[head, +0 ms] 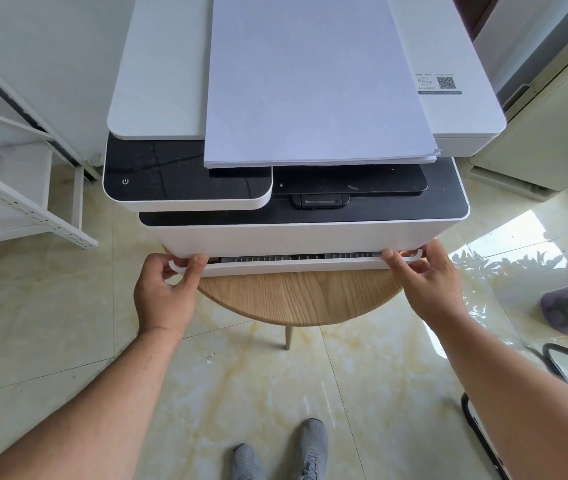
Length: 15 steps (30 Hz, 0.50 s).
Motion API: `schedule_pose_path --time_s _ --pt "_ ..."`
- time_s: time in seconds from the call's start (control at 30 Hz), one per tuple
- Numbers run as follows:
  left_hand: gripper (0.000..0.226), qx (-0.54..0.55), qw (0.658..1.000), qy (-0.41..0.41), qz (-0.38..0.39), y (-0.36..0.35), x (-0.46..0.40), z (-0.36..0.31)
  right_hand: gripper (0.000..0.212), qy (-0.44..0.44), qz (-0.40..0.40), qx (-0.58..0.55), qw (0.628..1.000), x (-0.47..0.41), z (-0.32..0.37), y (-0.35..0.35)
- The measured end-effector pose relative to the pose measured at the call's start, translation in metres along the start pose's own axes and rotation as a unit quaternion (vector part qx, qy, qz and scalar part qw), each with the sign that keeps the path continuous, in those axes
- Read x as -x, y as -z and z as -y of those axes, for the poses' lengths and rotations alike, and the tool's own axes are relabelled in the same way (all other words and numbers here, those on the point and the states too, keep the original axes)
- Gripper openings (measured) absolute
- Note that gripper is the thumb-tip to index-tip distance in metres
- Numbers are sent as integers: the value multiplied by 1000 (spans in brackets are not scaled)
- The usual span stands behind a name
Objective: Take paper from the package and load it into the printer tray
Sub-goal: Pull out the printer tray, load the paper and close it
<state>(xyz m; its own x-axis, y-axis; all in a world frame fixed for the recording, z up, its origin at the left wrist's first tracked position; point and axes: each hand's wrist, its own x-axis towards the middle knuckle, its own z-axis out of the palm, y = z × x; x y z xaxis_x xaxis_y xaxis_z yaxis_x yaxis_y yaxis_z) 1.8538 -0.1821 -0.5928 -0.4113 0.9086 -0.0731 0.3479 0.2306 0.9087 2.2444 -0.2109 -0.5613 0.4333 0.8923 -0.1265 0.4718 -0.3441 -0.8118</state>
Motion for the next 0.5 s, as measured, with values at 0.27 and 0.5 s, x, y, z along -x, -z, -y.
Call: schedule_pose_path --time_s 0.27,0.5 --pt "52 11 999 30 0 3 -1 -5 39 -4 -6 26 1000 2 2 -1" --pt "57 -10 999 52 0 -2 11 -9 51 -24 -20 59 998 9 5 -6"
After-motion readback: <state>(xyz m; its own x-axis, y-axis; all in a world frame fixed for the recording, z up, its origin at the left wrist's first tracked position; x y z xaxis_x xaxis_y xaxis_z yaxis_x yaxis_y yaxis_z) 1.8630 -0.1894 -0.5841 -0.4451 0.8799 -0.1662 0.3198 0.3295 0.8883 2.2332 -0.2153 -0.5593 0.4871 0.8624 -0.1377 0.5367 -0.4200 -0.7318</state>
